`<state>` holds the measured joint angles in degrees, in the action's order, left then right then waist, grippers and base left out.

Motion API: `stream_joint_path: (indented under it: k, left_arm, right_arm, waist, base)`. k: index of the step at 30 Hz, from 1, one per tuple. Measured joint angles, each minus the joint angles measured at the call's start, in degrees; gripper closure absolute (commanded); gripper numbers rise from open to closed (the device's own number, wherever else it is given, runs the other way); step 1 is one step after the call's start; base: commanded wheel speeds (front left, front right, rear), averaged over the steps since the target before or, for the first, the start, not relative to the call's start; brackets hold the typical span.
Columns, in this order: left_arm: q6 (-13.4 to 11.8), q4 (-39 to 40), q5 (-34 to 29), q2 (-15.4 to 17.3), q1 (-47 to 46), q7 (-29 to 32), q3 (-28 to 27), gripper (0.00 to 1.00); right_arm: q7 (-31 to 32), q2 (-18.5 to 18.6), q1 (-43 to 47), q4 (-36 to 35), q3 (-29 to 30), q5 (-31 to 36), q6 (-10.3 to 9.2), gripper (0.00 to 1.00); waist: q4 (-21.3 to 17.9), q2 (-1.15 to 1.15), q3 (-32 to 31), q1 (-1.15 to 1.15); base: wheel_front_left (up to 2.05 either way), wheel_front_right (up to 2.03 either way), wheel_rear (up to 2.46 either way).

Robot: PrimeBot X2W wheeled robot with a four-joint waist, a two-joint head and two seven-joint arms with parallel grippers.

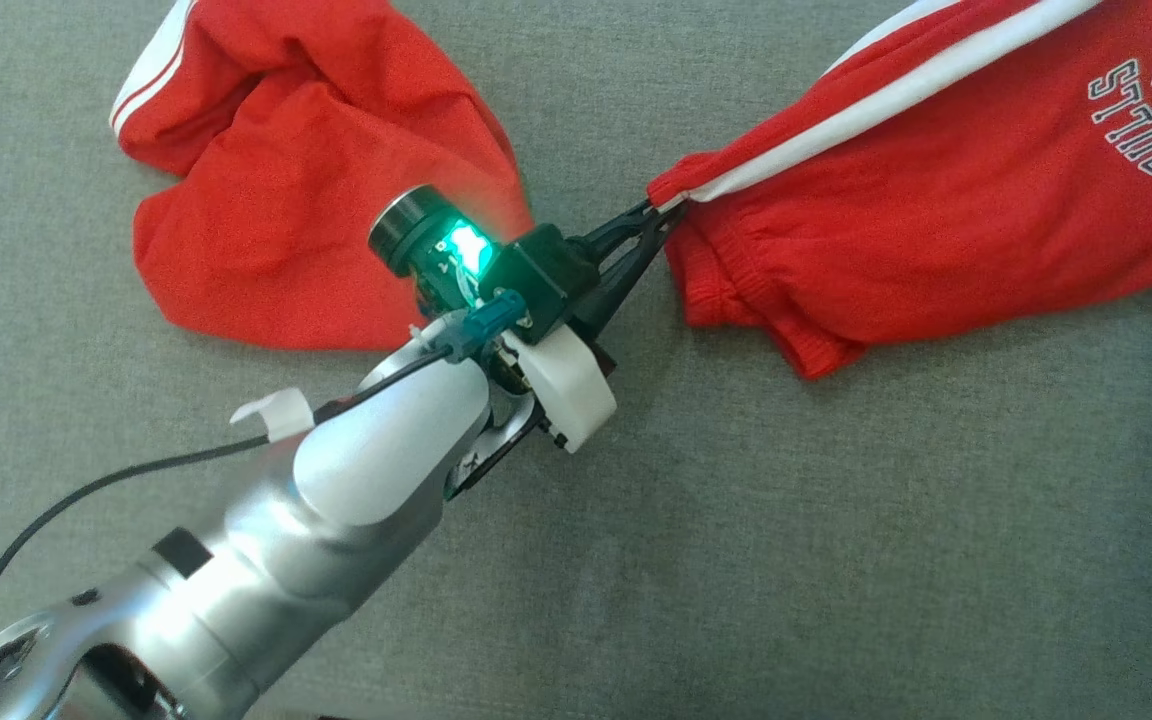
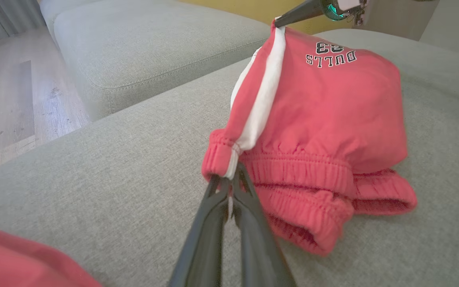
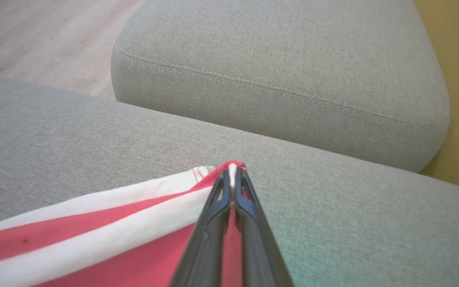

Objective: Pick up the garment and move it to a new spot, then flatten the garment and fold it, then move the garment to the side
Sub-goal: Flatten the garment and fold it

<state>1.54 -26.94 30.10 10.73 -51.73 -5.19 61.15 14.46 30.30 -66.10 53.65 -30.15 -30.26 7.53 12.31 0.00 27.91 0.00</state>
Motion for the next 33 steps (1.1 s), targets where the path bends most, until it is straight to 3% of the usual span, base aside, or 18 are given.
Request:
stream_joint_path:
  k: [1, 2, 3, 5, 16, 25, 33]
  left_arm:
    - [0.0, -0.2, 0.0, -0.2, -0.1, 0.1, 0.0, 1.0]
    - [0.0, -0.5, 0.0, -0.4, -0.1, 0.1, 0.0, 1.0]
    - [0.1, -0.7, 0.5, -0.6, -0.1, 0.6, 0.0, 1.0]
    - [0.4, -1.0, 1.2, -0.7, -0.1, 1.2, 0.0, 0.02]
    - [-2.3, -1.5, 1.4, 0.0, -0.1, -2.3, -2.2, 0.0]
    - [-9.7, 1.9, 5.1, 5.2, 4.5, -7.9, -10.4, 0.0]
    - [-15.1, 6.8, 5.7, 8.7, 14.9, -9.1, -15.8, 0.0]
  right_arm:
    - [-0.8, -0.1, -0.3, 0.4, -0.3, 0.0, 0.0, 0.05]
    - [-1.2, -0.3, -0.6, 0.8, -0.5, -0.4, 0.0, 0.0]
    - [-1.4, -0.5, -0.8, 1.2, -0.7, -0.9, 0.0, 0.0]
    - [-2.0, -0.9, -1.1, 2.1, -1.1, -1.7, 0.0, 0.0]
    - [-12.5, -2.7, -1.7, 7.4, 0.4, -4.1, 0.0, 0.0]
    - [-26.3, -5.8, 4.1, 1.3, 2.8, -10.4, 0.0, 0.0]
    - [-28.7, -9.2, 15.7, -5.1, 6.7, -8.8, 0.0, 0.0]
  waist:
    - [0.1, 0.0, 0.1, 0.0]
    - [0.1, 0.0, 0.3, -0.01]
    - [0.2, 0.0, 0.4, 0.0]
    - [0.2, 0.0, 0.5, 0.0]
    - [-0.9, 0.0, -2.6, 0.0]
    - [-4.0, 0.0, -9.8, -0.01]
    - [-7.6, 0.0, -17.1, -0.02]
  base:
    - [0.0, 0.0, 0.0]
    - [0.0, 0.0, 0.0]
    - [0.0, 0.0, 0.0]
    - [0.0, 0.0, 0.0]
    - [0.0, 0.0, 0.0]
    - [0.0, 0.0, 0.0]
    - [0.0, 0.0, 0.0]
